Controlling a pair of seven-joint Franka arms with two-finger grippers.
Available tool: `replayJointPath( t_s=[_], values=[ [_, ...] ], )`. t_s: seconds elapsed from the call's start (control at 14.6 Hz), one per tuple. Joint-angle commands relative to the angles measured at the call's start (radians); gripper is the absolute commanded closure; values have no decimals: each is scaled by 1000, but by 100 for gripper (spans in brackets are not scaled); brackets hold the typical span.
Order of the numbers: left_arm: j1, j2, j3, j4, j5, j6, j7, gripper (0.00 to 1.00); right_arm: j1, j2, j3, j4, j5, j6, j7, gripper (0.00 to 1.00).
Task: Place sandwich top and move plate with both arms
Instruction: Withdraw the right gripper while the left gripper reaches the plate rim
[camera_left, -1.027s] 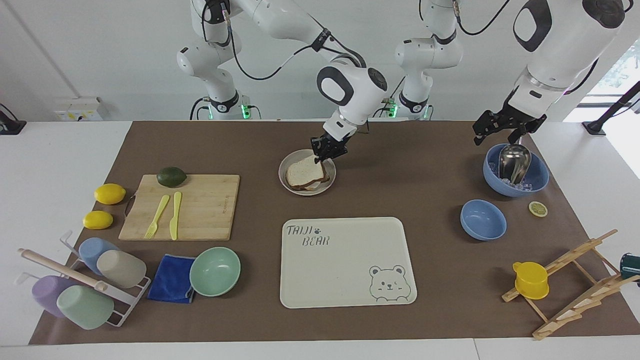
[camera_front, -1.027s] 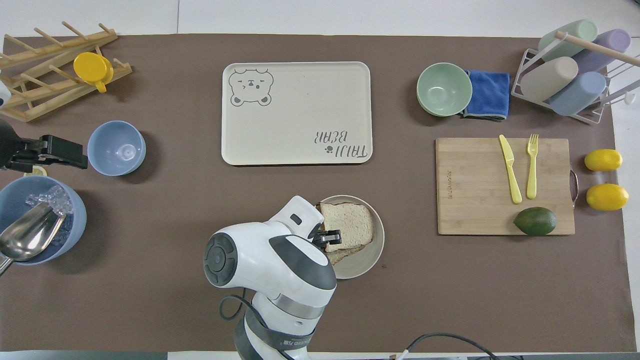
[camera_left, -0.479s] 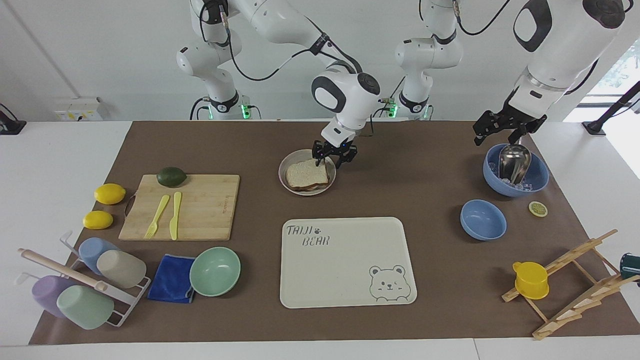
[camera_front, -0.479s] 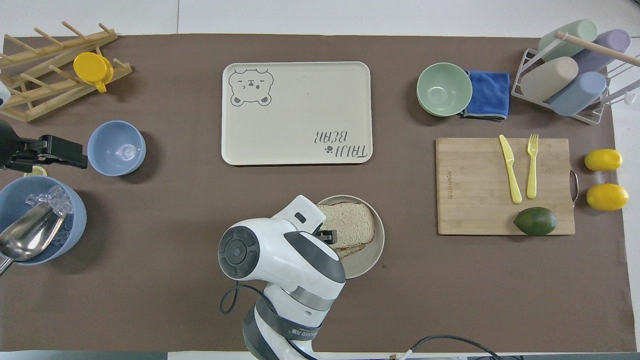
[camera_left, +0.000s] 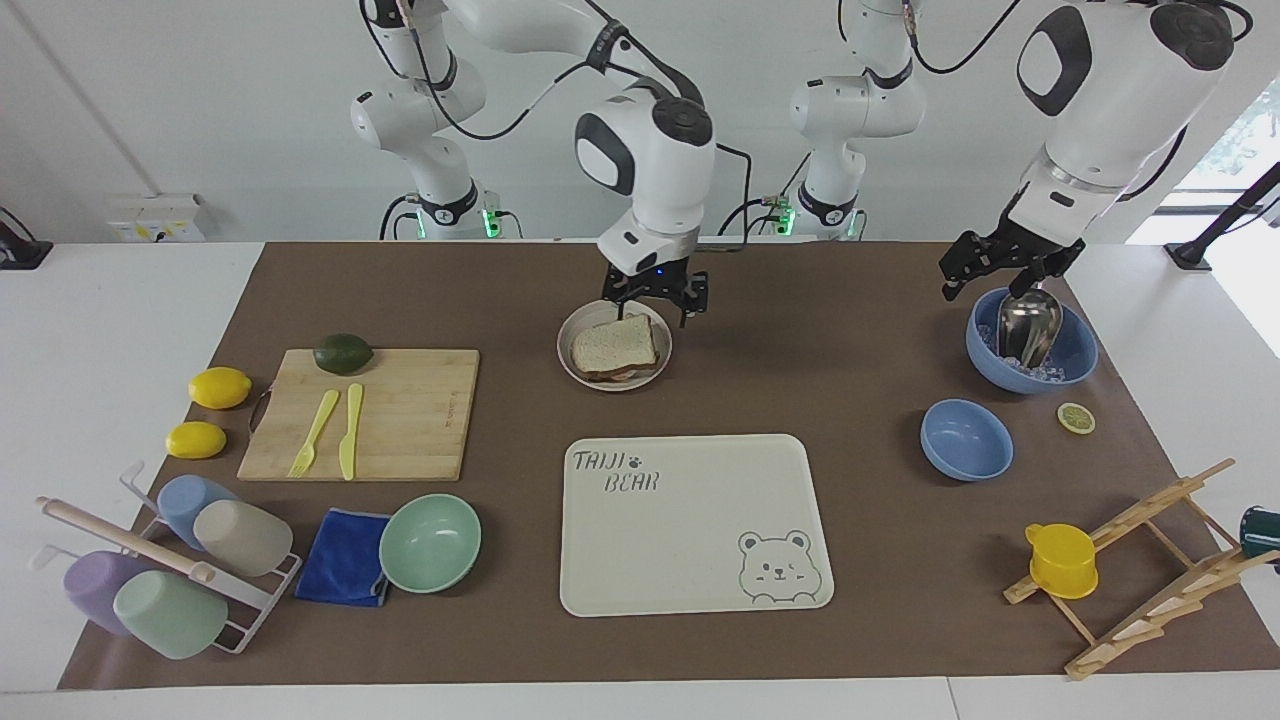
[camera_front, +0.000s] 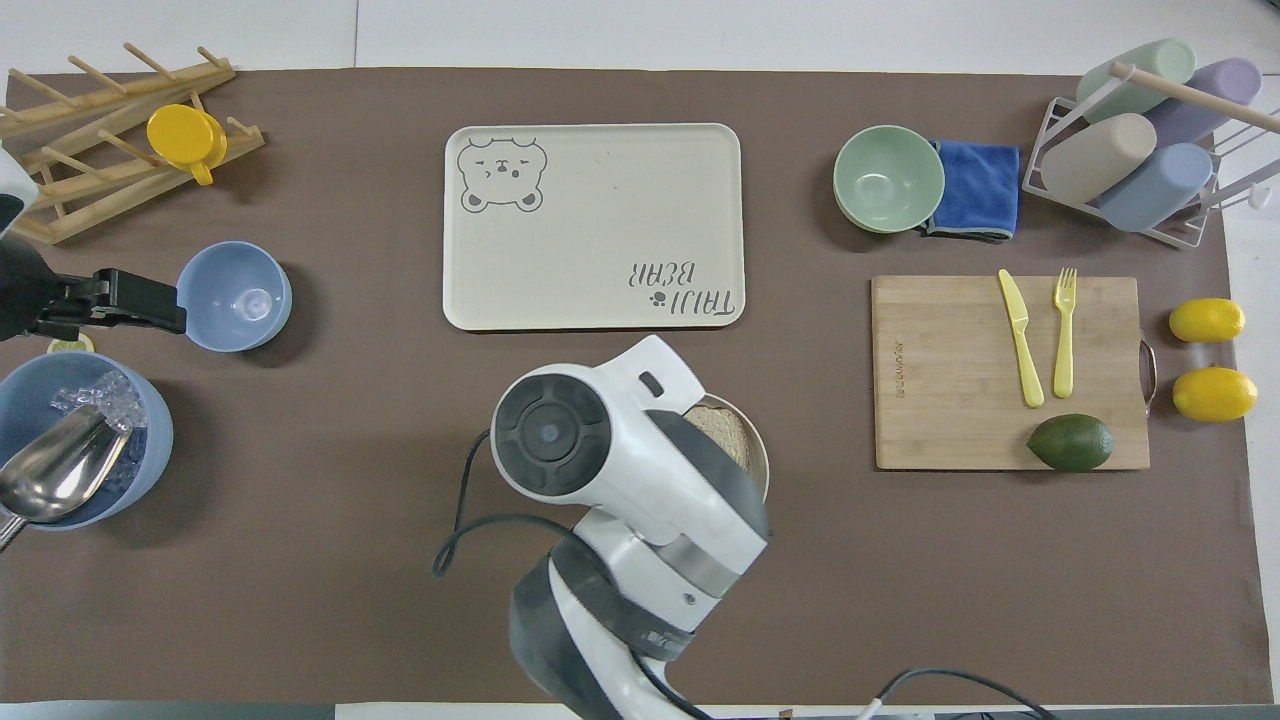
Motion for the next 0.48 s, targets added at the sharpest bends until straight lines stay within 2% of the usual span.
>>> replayJointPath(
  t_s=[0.0, 0.21, 0.41],
  values=[
    [-12, -48, -4, -109, -73, 71, 0, 0, -143, -78, 12, 21, 42, -106, -160, 0],
    [-98, -76, -5, -220, -123, 155, -31, 0, -304, -187, 8, 49, 42, -267, -309, 0],
    [-256, -72, -5, -320, -133, 288, -150, 0, -419, -244, 3, 80, 62, -398, -452, 0]
  ],
)
